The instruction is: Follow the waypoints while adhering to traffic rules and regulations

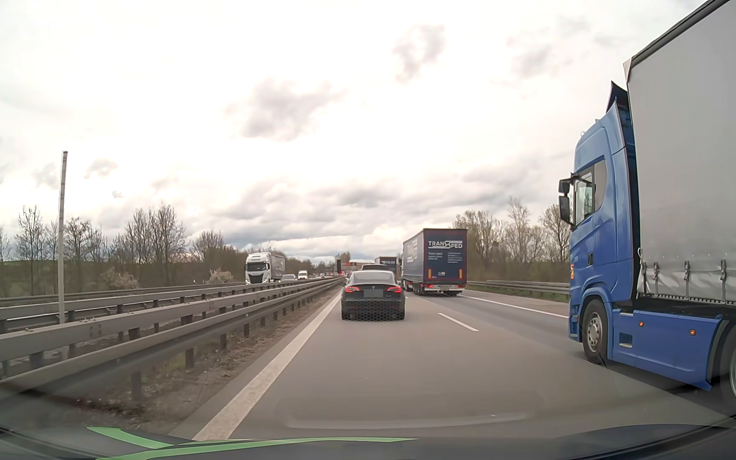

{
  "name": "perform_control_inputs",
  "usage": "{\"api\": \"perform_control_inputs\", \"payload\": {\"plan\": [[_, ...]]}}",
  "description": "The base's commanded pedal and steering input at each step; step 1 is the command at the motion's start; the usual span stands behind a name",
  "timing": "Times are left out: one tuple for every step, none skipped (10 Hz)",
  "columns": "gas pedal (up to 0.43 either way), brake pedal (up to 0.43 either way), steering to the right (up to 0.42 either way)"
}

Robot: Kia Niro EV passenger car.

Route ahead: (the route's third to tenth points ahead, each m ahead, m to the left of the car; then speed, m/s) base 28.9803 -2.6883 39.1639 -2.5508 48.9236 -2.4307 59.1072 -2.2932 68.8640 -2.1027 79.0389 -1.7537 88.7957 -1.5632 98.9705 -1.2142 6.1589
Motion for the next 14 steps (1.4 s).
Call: {"api": "perform_control_inputs", "payload": {"plan": [[0.000,0.000,0.000],[0.000,0.000,-0.001],[0.000,0.000,-0.001],[0.000,0.000,-0.002],[0.020,0.000,-0.004],[0.047,0.000,-0.007],[0.059,0.000,-0.007],[0.067,0.000,-0.007],[0.067,0.000,-0.007],[0.079,0.000,-0.007],[0.079,0.000,-0.006],[0.087,0.000,-0.006],[0.087,0.000,-0.006],[0.087,0.000,-0.006]]}}
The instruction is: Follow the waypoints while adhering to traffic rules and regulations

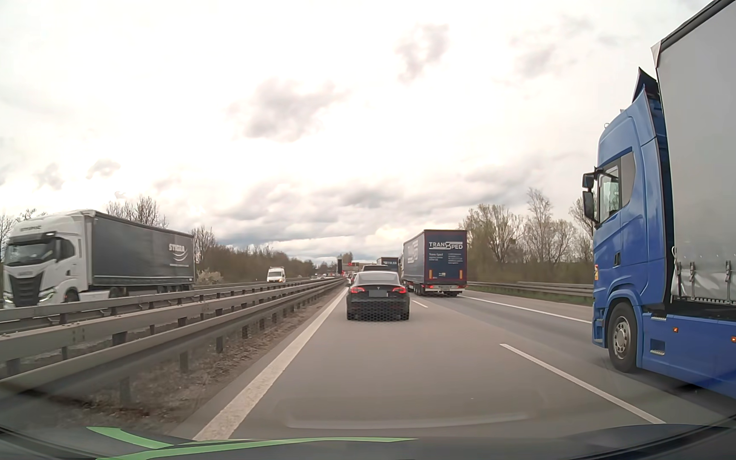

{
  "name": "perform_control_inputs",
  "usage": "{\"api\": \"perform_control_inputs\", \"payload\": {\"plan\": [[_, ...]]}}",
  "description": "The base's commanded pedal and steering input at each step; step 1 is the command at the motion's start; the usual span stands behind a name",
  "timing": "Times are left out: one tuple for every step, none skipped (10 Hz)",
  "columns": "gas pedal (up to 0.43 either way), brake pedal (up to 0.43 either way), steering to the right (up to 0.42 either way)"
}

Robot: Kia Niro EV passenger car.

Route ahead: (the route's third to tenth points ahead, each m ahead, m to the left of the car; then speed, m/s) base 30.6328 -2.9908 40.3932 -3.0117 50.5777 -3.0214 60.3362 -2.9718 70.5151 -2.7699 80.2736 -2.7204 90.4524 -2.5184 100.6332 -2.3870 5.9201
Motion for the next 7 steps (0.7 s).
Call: {"api": "perform_control_inputs", "payload": {"plan": [[0.087,0.000,-0.006],[0.087,0.000,-0.006],[0.087,0.000,-0.005],[0.087,0.000,-0.005],[0.087,0.000,-0.004],[0.079,0.000,-0.004],[0.067,0.000,-0.004]]}}
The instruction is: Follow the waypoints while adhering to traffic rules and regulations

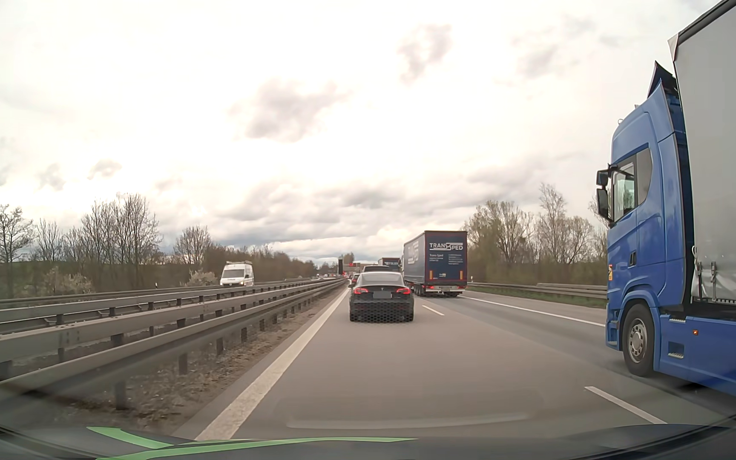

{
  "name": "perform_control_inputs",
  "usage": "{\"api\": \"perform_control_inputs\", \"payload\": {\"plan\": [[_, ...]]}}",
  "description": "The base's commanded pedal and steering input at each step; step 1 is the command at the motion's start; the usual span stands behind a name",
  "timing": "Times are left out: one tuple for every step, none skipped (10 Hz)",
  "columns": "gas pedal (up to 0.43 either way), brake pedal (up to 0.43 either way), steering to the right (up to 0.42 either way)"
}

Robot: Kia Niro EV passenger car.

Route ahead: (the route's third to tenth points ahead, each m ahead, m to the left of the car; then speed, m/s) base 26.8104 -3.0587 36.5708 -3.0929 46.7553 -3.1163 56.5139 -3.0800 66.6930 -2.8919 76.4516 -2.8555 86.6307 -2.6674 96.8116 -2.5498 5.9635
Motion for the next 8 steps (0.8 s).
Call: {"api": "perform_control_inputs", "payload": {"plan": [[0.059,0.000,-0.004],[0.047,0.000,-0.003],[0.008,0.000,-0.004],[0.000,0.000,-0.003],[0.000,0.000,-0.002],[0.000,0.000,-0.002],[0.000,0.000,-0.002],[0.000,0.000,-0.002]]}}
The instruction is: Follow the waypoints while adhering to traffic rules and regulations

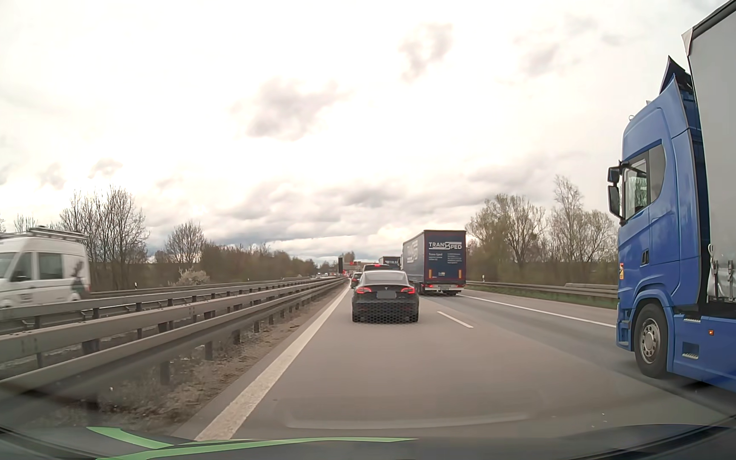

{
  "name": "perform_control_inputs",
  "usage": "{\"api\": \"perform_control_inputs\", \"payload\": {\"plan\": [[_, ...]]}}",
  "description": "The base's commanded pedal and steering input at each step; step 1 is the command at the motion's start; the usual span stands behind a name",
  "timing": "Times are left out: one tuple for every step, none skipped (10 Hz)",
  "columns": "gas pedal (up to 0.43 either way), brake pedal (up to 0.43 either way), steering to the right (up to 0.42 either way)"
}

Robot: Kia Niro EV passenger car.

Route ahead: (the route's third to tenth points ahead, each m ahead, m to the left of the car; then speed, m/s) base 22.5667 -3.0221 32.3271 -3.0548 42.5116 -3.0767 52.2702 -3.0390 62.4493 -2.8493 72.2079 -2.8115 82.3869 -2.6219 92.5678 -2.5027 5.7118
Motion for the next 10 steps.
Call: {"api": "perform_control_inputs", "payload": {"plan": [[0.000,0.000,-0.002],[0.000,0.000,-0.002],[0.000,0.000,-0.002],[0.000,0.000,-0.002],[0.000,0.000,-0.002],[0.000,0.000,-0.002],[0.000,0.000,-0.002],[0.000,0.000,-0.002],[0.000,0.000,-0.002],[0.000,0.000,-0.002]]}}
